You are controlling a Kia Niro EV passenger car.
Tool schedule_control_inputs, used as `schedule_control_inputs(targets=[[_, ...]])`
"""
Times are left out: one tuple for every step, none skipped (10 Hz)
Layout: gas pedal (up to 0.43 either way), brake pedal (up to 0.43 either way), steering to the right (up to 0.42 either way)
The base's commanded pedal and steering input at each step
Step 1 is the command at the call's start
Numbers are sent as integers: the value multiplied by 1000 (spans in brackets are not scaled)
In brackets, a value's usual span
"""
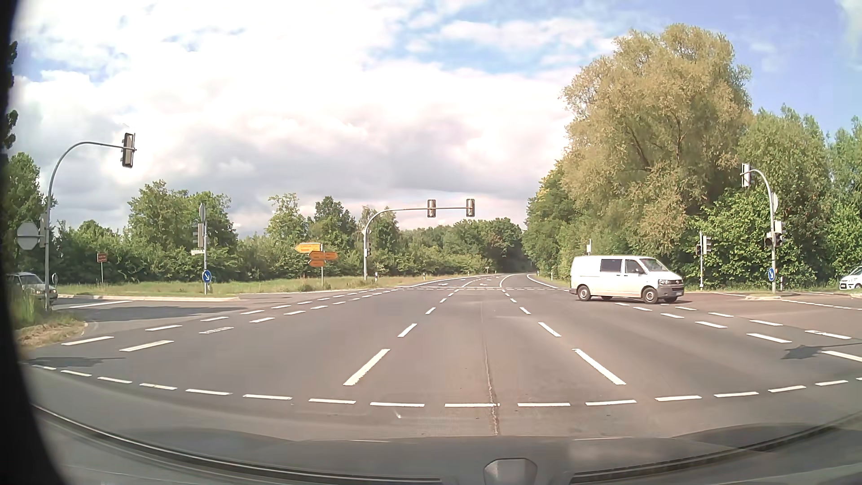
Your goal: Follow the waypoints while adhering to traffic rules and regulations
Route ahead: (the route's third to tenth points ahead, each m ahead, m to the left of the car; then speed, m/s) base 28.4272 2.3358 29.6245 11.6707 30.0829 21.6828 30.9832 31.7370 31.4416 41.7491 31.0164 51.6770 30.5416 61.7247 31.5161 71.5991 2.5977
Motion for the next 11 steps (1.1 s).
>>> schedule_control_inputs(targets=[[311,6,7],[319,6,7],[319,6,7],[319,6,7],[319,6,7],[319,6,7],[319,6,7],[319,6,7],[319,6,7],[319,6,7],[319,6,7]])
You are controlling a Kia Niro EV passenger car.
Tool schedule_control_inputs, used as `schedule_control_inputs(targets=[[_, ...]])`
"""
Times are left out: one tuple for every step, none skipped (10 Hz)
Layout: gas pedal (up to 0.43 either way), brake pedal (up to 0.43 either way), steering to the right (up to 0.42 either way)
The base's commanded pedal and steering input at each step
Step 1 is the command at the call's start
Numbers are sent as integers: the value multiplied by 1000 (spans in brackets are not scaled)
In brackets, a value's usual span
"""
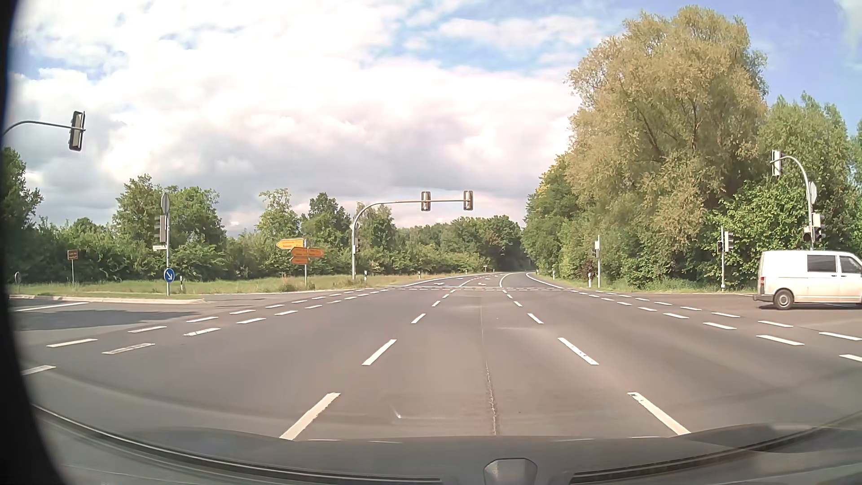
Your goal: Follow the waypoints while adhering to traffic rules and regulations
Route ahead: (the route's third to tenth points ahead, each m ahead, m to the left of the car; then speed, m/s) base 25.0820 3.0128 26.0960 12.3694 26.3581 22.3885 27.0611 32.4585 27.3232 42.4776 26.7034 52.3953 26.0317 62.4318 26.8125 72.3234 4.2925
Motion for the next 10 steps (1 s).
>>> schedule_control_inputs(targets=[[319,6,7],[319,6,7],[319,6,7],[319,6,7],[319,6,7],[311,6,6],[311,6,6],[299,6,5],[268,6,4],[260,6,2]])
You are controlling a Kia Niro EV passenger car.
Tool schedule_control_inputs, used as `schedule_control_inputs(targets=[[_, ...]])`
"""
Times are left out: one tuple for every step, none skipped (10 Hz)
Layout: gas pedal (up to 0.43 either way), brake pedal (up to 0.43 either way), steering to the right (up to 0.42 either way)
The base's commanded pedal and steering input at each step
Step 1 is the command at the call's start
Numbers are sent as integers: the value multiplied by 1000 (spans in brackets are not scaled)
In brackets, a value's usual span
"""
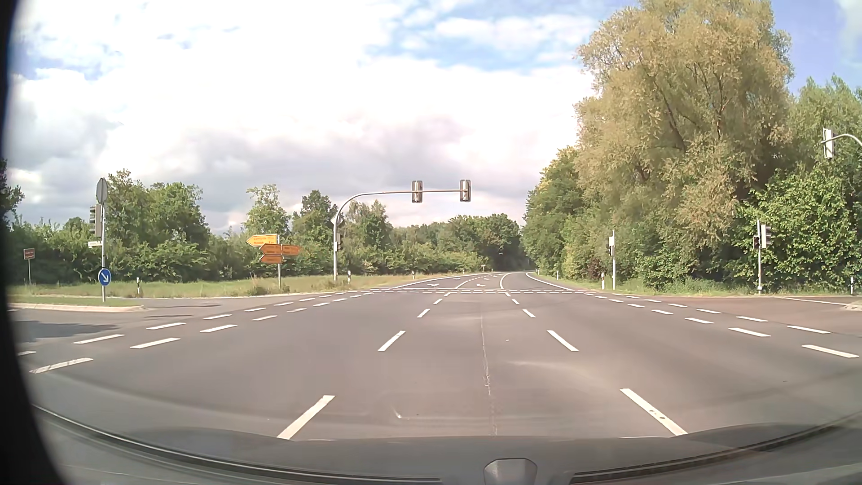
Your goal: Follow the waypoints while adhering to traffic rules and regulations
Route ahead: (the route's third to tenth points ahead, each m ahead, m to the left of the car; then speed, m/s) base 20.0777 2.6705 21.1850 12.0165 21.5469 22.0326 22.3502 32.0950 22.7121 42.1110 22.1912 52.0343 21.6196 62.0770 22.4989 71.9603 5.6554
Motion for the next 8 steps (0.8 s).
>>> schedule_control_inputs(targets=[[228,6,-3],[189,6,-13],[189,6,-21],[189,6,-33],[189,6,-43],[189,6,-55],[189,6,-66],[189,6,-78]])
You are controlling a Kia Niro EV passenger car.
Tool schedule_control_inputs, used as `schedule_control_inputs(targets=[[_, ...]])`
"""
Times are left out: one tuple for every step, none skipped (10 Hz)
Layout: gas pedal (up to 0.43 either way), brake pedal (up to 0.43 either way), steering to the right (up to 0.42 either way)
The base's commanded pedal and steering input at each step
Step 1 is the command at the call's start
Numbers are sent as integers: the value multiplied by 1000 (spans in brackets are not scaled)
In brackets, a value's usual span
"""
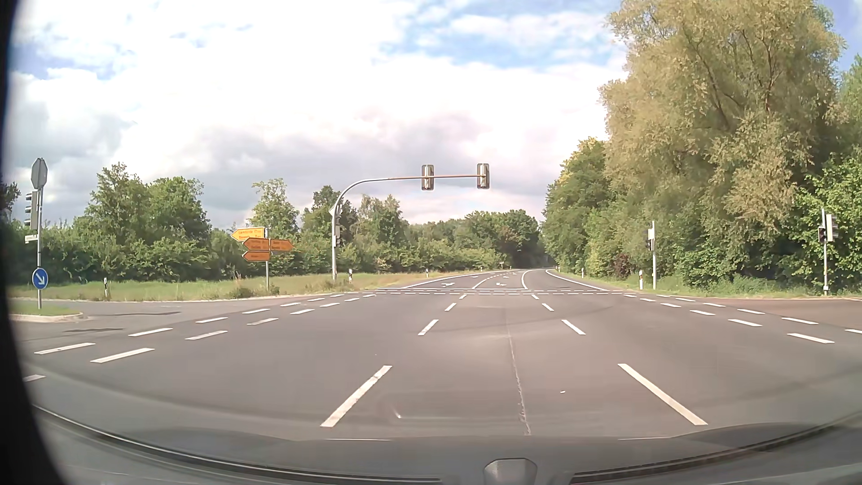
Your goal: Follow the waypoints while adhering to traffic rules and regulations
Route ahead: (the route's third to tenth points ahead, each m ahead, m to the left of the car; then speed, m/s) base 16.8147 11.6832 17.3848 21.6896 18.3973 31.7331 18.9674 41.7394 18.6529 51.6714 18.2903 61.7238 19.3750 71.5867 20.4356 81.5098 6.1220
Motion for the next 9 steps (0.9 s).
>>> schedule_control_inputs(targets=[[189,6,-91],[189,6,-103],[189,6,-116],[177,6,-133],[169,6,-145],[157,6,-163],[138,6,-181],[110,6,-204],[98,6,-225]])
